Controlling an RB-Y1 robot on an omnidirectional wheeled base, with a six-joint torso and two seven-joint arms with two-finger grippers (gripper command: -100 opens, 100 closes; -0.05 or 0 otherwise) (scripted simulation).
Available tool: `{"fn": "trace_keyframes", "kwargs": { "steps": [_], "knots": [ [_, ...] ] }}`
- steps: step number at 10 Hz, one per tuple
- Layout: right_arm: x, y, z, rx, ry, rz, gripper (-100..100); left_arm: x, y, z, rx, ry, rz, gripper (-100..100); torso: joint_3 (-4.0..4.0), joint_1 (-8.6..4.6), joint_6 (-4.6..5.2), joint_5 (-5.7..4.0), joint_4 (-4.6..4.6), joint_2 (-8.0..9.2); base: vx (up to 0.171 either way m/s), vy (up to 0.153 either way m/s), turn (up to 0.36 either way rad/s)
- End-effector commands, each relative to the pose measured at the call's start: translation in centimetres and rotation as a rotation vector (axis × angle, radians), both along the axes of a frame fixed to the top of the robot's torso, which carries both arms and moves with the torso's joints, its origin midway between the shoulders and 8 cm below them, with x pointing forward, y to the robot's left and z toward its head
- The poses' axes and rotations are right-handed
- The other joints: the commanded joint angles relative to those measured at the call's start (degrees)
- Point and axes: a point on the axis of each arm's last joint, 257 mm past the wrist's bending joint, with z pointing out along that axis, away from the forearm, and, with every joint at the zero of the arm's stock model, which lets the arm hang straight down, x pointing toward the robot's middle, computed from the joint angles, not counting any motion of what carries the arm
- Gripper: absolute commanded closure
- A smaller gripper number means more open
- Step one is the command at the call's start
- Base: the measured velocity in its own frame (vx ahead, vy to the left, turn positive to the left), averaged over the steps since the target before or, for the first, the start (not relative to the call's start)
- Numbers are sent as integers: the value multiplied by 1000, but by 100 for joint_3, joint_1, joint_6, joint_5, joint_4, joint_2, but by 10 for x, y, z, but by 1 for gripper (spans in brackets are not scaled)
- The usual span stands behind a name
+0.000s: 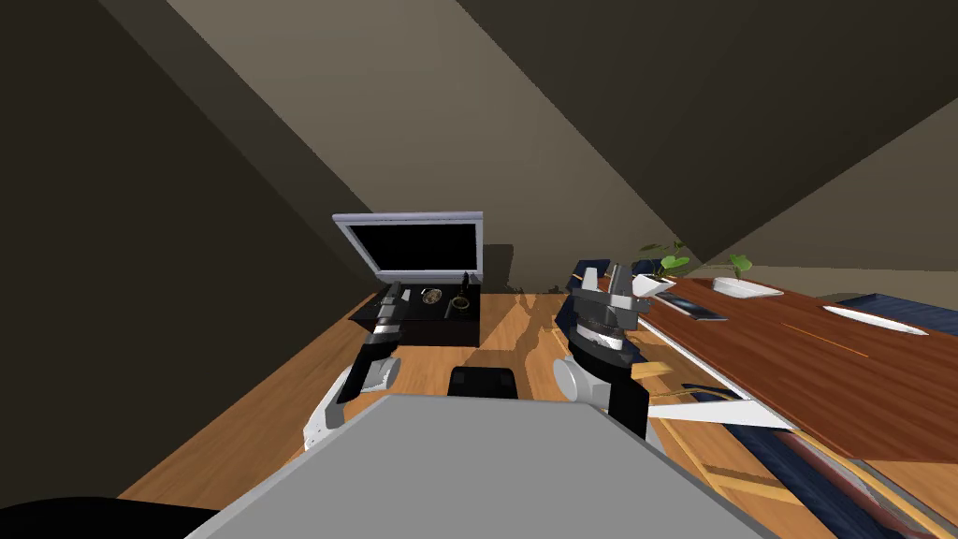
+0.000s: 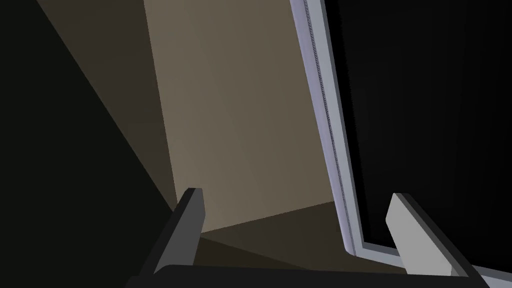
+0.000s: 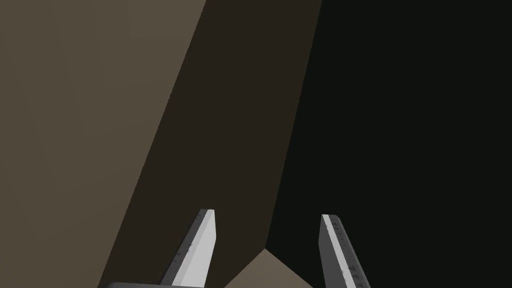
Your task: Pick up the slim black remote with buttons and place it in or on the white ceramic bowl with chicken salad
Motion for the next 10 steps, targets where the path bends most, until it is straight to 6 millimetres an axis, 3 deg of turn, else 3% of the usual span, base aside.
{"fn": "trace_keyframes", "kwargs": {
  "steps": [1, 5, 8, 10],
  "knots": [
    [0, 0, 0, 0, 0, 0, 0, 3, 8, -16, -2, 33, 2, -100, 0, 0, 0, 0, 0, 0, -40, -20, 27],
    [0, 0, 0, 0, 0, 0, 0, 7, 41, -68, -6, 172, 15, -100, -6, 5, 0, 1, -2, -11, -31, -20, -177],
    [0, 0, 0, 0, 0, 0, 0, 6, 56, -92, -10, 232, 27, -100, -10, 6, 3, 1, -4, -19, -11, -14, -127],
    [0, 0, 0, 0, 0, 0, 0, 1, 78, -125, -16, 323, 39, -100, -10, 5, 4, 1, -4, -19, -14, -20, -309]
  ]
}}
